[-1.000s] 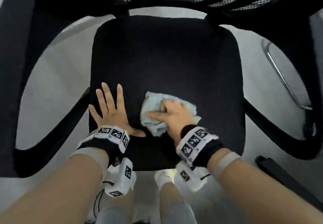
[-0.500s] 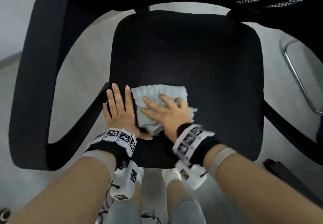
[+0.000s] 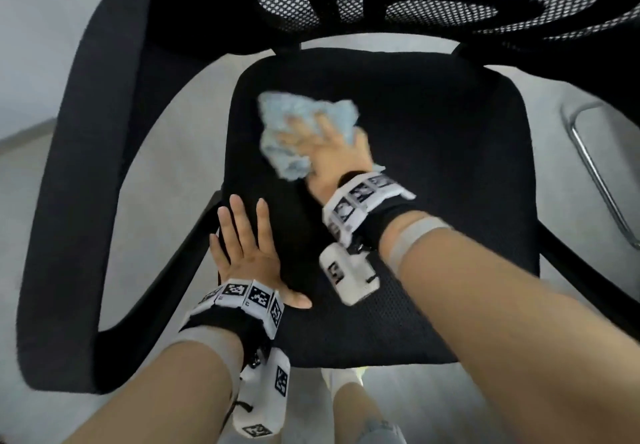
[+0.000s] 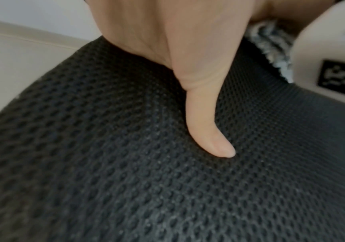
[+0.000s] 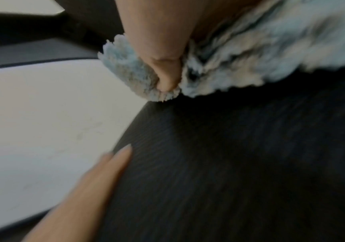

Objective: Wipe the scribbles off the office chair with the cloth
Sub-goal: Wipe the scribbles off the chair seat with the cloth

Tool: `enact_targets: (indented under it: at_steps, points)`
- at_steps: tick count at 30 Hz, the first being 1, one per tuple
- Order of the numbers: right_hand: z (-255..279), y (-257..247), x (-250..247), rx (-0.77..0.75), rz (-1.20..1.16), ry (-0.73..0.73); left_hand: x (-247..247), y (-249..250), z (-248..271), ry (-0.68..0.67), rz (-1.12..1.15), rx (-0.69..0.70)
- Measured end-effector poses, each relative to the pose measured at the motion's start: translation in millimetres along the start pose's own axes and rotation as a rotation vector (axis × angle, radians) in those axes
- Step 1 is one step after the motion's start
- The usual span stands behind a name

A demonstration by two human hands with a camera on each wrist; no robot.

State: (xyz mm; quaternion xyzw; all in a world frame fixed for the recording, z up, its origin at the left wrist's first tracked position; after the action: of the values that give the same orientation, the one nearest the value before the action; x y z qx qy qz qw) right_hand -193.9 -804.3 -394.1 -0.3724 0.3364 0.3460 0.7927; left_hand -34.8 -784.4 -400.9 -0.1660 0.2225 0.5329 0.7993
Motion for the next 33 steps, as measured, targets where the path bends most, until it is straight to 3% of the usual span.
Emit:
enact_targets:
  at_steps: [2,4,6,10,12,15,17,23,29,33]
  points:
    - [-6,38,-31,0.339,-0.24,0.203,-5,-1,1,-0.036,-0.011,0.012]
    - [-10,55,-43,0.523,-0.186,0.183,-9,0,0,-0.058,-0.031,0.02]
    - [-13,38,-31,0.464,-0.032,0.164,-9,0,0,-0.07,-0.038,0.017]
    - [3,-14,19,0.069,0.199,0.02,-6,0,0,-0.051,-0.033,-0.001]
    - [4,-6,15,-0.015,0.281,-0.006,-6,1,2,-0.068,-0.021,-0.007]
    - [-20,13,-8,0.115,0.238,0.111,-7,1,2,-0.075,-0.019,0.014]
    - [-34,11,-21,0.206,0.12,0.104,-8,-1,1,-0.074,-0.004,0.03]
    - [22,10,4,0.108,0.25,0.013,-5,1,3,-0.065,-0.016,-0.009]
    - [-26,-2,-13,0.176,0.199,0.063,-7,4,0,-0.077,-0.015,-0.004]
    - [-11,5,-9,0.189,0.219,0.085,-8,2,-1,-0.071,-0.005,0.006]
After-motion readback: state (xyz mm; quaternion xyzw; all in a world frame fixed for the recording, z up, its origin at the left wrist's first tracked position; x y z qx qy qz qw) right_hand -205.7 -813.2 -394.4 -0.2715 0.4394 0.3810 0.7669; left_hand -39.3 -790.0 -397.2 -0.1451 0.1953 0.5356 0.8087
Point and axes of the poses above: each hand's wrist, its own z-axis away from the middle knuckle, its own x-axis out of the palm, y = z × x, the point moved 1 cm from there along -z, towards the middle knuckle
